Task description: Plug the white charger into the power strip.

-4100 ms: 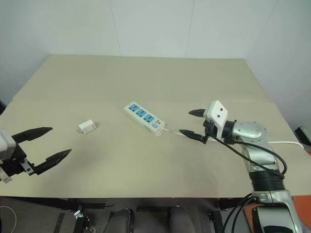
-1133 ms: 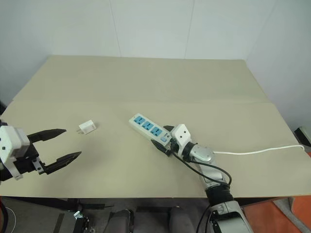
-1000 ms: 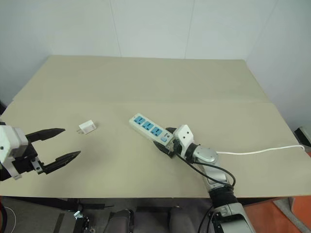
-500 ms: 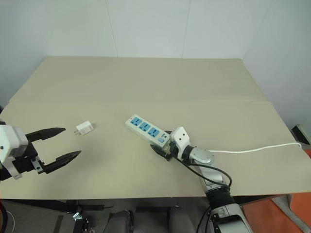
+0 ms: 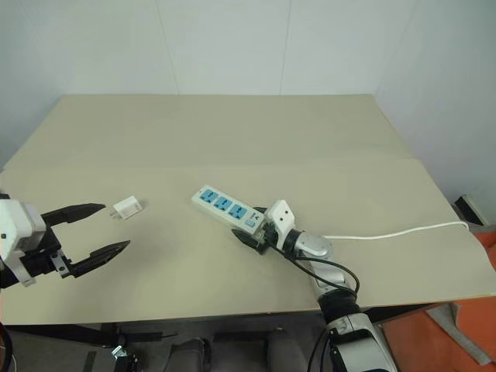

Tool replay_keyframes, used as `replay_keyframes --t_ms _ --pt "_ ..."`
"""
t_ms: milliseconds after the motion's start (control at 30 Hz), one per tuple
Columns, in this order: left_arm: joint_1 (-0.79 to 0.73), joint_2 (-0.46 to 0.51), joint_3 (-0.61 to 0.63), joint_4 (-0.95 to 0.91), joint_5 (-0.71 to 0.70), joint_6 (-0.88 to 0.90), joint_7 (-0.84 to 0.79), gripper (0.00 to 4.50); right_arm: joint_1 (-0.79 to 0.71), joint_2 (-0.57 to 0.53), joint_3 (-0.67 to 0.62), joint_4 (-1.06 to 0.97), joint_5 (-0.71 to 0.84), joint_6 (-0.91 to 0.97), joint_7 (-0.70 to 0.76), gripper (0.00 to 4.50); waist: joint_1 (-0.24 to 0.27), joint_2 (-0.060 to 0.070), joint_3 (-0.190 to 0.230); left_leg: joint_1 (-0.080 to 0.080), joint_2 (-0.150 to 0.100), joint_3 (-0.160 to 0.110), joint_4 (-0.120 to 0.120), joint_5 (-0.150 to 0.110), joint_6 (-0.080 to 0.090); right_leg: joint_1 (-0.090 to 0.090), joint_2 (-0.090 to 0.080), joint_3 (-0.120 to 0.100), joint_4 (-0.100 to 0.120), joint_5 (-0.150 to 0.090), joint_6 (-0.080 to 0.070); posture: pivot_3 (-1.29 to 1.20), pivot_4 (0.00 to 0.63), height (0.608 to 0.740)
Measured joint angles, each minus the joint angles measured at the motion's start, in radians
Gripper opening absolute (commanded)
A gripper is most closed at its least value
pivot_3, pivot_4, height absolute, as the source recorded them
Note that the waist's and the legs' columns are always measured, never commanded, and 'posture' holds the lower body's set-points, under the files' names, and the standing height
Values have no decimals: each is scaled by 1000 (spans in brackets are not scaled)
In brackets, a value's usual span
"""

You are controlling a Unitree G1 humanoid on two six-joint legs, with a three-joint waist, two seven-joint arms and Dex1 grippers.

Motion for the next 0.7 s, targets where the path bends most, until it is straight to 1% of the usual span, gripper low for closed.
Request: replay_keyframes --t_ms 67,100,200,267,333,400,500,567,600,667,700 --pt "0 3 0 0 0 0 -1 4500 -14 2 3 28 -3 -28 13 3607 -3 0 0 0 1 1 0 0 0 0 1 1 0 0 0 0 150 740" --pt "0 6 0 1 0 0 -2 4500 -21 4 3 42 -6 -39 15 3436 -5 -1 0 0 1 1 0 0 0 0 1 1 0 0 0 0 150 740" --pt "-3 22 0 10 0 0 -13 4500 -44 10 2 82 -7 -69 32 3436 -13 -1 -1 0 2 2 0 0 0 0 2 2 0 0 0 0 150 740" --pt "-20 59 0 46 1 -1 -38 4500 -60 9 0 98 6 -72 83 3436 -15 -1 0 0 2 2 0 0 0 -1 3 2 0 1 -1 0 150 740" --pt "-60 118 -2 117 17 -19 -73 4500 -72 3 7 104 27 -71 166 3436 -14 1 1 -2 2 2 -1 0 0 -3 3 2 0 0 -1 0 150 740" --pt "-132 206 -24 230 56 -44 -107 4500 -92 1 22 118 42 -71 259 3436 -15 1 1 -4 3 2 -1 0 0 -5 4 2 0 0 -1 0 150 740" --pt "-278 339 -128 423 128 -105 -161 4500 -138 4 44 151 54 -71 392 3436 -16 3 3 -8 3 3 -1 0 0 -11 4 3 1 0 -1 0 150 740" --pt "-394 390 -224 528 172 -139 -191 4500 -169 5 58 174 56 -76 455 3436 -15 3 3 -13 3 4 -1 0 0 -17 5 4 1 1 -1 0 150 740" --pt "-472 410 -301 587 204 -154 -212 4500 -186 8 65 194 55 -81 482 3436 -13 4 3 -16 3 4 -1 0 0 -19 5 4 2 1 -1 0 150 740" --pt "-616 424 -443 680 278 -169 -246 4500 -200 14 72 228 48 -104 508 3436 -9 4 3 -18 3 4 0 0 0 -21 6 4 2 4 -6 0 150 740" --pt "-723 421 -539 732 329 -146 -265 4500 -206 17 71 254 42 -125 512 3436 -4 3 3 -19 3 4 0 0 0 -21 6 4 2 4 -7 0 150 740"
